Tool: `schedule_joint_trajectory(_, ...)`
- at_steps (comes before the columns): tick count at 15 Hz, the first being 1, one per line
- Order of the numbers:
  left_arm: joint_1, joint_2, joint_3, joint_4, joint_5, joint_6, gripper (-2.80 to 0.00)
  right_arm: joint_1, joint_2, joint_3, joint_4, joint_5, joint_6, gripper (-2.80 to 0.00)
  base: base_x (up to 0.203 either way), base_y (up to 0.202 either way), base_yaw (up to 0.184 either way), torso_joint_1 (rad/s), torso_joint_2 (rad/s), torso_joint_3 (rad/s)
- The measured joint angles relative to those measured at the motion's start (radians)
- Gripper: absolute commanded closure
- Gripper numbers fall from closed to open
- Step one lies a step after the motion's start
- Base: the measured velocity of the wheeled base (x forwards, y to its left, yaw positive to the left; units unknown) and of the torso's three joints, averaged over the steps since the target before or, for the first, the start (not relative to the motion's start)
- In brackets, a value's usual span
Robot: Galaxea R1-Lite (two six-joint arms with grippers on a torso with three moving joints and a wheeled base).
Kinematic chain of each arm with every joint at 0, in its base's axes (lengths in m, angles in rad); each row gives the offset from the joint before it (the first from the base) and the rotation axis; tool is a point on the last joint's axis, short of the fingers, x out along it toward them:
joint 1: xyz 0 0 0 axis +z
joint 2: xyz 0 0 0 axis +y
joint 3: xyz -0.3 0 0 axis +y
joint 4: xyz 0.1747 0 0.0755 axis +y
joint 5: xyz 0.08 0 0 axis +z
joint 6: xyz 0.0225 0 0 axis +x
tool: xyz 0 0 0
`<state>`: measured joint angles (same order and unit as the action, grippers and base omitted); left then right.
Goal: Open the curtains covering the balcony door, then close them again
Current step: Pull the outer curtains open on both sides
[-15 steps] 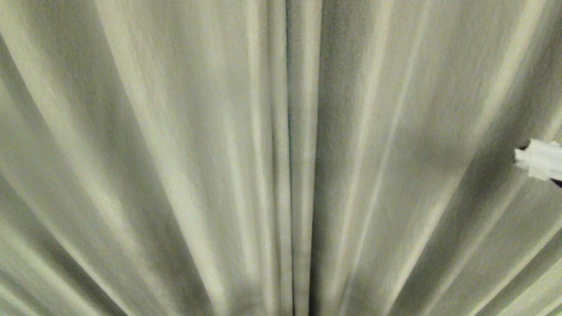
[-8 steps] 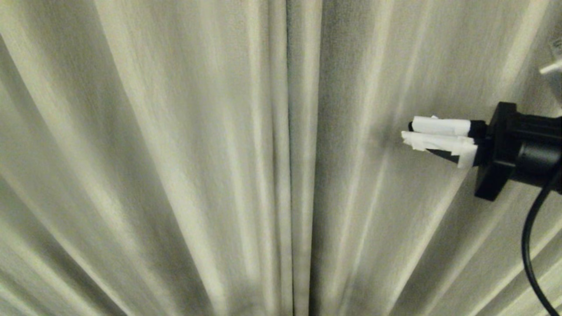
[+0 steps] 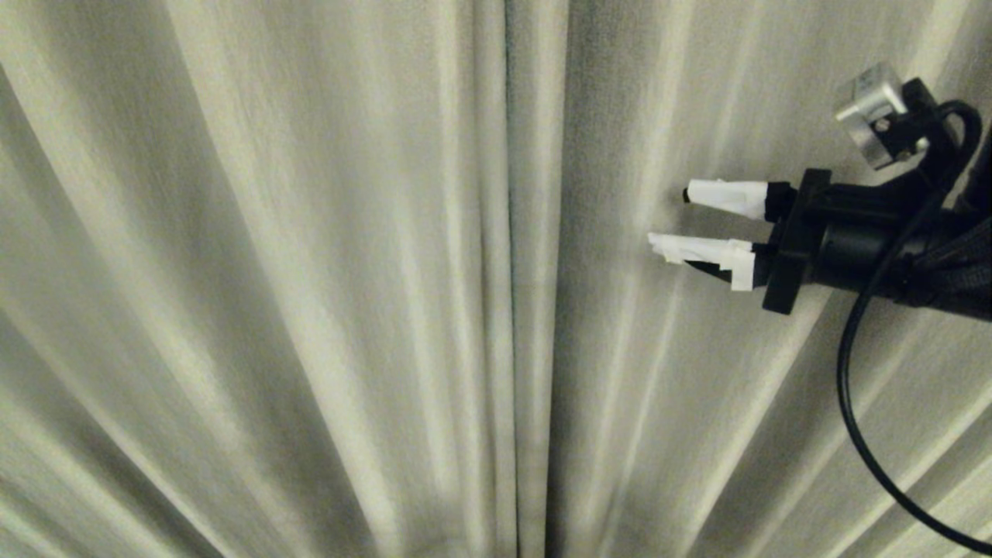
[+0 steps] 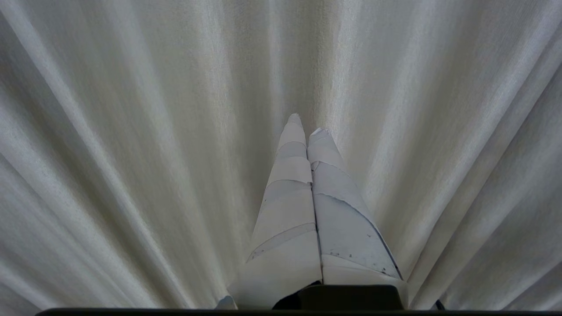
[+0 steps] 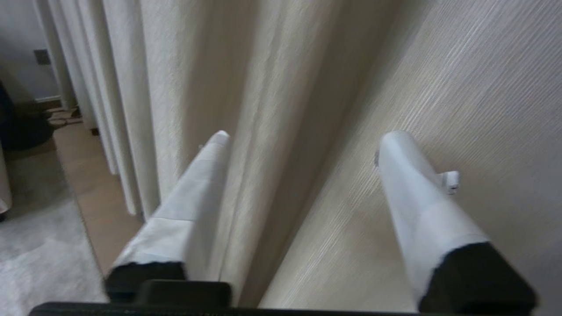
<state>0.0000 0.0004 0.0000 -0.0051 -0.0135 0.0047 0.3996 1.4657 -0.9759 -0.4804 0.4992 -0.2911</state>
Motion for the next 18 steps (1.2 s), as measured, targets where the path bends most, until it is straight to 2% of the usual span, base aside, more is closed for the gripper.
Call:
schedule_joint_trajectory(3, 0.000, 0.000, 0.000, 0.000, 0.000, 0.000, 0.00, -0.004, 0.032, -0.091, -0.002, -0.057, -0.002, -2.80, 0.000, 0.000, 0.000, 0.000, 0.00, 0.000)
schedule_joint_trajectory(8, 0.000, 0.000, 0.000, 0.000, 0.000, 0.000, 0.00, -0.004, 0.108, -0.263, -0.003, -0.282, -0.002, -2.80, 0.000, 0.000, 0.000, 0.000, 0.00, 0.000)
schedule_joint_trajectory(10, 0.000, 0.000, 0.000, 0.000, 0.000, 0.000, 0.00, 0.000, 0.136, -0.299, -0.010, -0.340, 0.000, -2.80, 0.000, 0.000, 0.000, 0.000, 0.00, 0.000)
schedule_joint_trajectory(15, 0.000, 0.000, 0.000, 0.000, 0.000, 0.000, 0.00, 0.033, 0.194, -0.329, -0.024, -0.354, 0.041, -2.80, 0.000, 0.000, 0.000, 0.000, 0.00, 0.000)
schedule_joint_trajectory(18, 0.000, 0.000, 0.000, 0.000, 0.000, 0.000, 0.00, 0.051, 0.243, -0.394, -0.023, -0.354, 0.085, -2.80, 0.000, 0.000, 0.000, 0.000, 0.00, 0.000)
